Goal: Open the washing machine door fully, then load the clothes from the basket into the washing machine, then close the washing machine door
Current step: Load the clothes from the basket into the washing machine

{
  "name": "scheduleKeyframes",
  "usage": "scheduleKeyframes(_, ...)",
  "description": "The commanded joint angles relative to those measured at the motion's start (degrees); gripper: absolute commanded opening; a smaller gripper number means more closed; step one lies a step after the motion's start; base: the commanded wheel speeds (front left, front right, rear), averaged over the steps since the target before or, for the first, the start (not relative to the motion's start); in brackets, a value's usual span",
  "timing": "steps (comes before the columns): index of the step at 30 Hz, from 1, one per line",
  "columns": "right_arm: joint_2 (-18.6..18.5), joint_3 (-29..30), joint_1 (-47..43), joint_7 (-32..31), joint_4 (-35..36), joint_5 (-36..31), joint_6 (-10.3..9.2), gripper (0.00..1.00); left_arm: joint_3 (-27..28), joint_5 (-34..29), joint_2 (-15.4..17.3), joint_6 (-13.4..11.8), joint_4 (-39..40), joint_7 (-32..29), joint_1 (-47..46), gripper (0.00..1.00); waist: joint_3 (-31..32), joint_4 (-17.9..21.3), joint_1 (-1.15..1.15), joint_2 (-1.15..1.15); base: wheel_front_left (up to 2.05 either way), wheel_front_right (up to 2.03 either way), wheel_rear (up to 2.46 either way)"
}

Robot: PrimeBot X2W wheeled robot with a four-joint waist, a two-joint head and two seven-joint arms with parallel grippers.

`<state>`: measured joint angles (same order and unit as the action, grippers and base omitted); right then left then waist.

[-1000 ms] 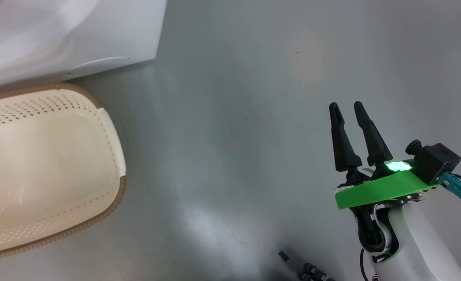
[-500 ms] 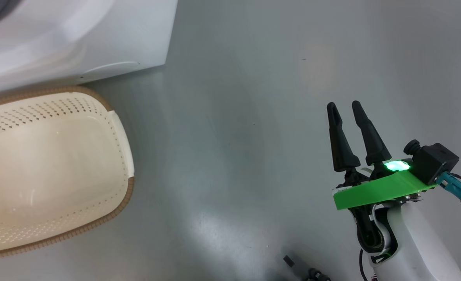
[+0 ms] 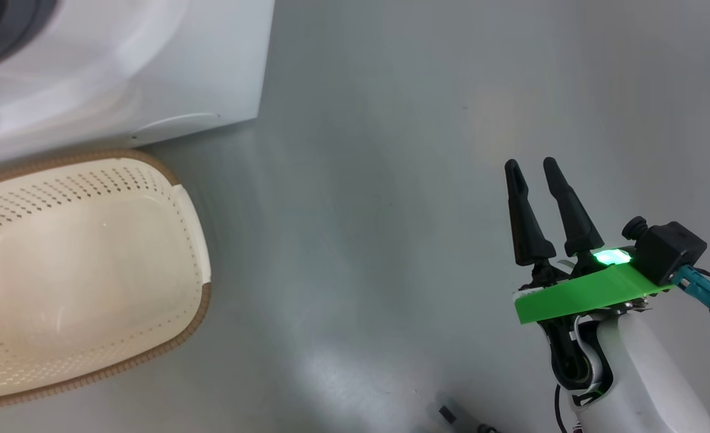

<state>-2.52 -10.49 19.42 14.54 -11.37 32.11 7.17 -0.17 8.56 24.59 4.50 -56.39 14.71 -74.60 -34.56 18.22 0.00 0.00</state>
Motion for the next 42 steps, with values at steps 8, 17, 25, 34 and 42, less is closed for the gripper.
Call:
scheduleKeyframes(8,-1.1,0.5,-2.0,0.5,0.8,-1.3,0.32,1.0,5.3,2.3,0.0,0.1,9.8,0.3,10.7,1.0,3.8,-1.3,0.0,0.0,0.0,0.0,0.0)
scheduleKeyframes(17,-3.1,1.8,-2.8,0.5,0.4,-1.6,0.32,1.0,11.2,2.6,-4.1,1.1,18.6,0.3,22.8,1.0,8.0,-3.7,0.0,0.0,0.0,0.0,0.0)
scheduleKeyframes(25,-5.1,2.1,-3.7,0.5,-0.3,-1.8,0.32,1.0,13.5,1.1,-7.7,2.1,22.9,0.3,31.1,1.0,11.5,-5.9,0.0,0.0,0.0,0.0,0.0)
scheduleKeyframes(34,-7.1,2.8,-5.4,0.5,-1.0,-1.8,0.32,1.0,16.1,0.8,-12.2,2.7,26.8,0.3,39.0,1.0,15.8,-8.5,0.0,0.0,0.0,0.0,0.0)
scheduleKeyframes(42,-8.0,3.0,-7.6,0.5,-1.7,-1.6,0.32,1.0,16.6,0.1,-14.7,2.9,29.8,0.3,46.0,1.0,19.8,-9.8,0.0,0.0,0.0,0.0,0.0)
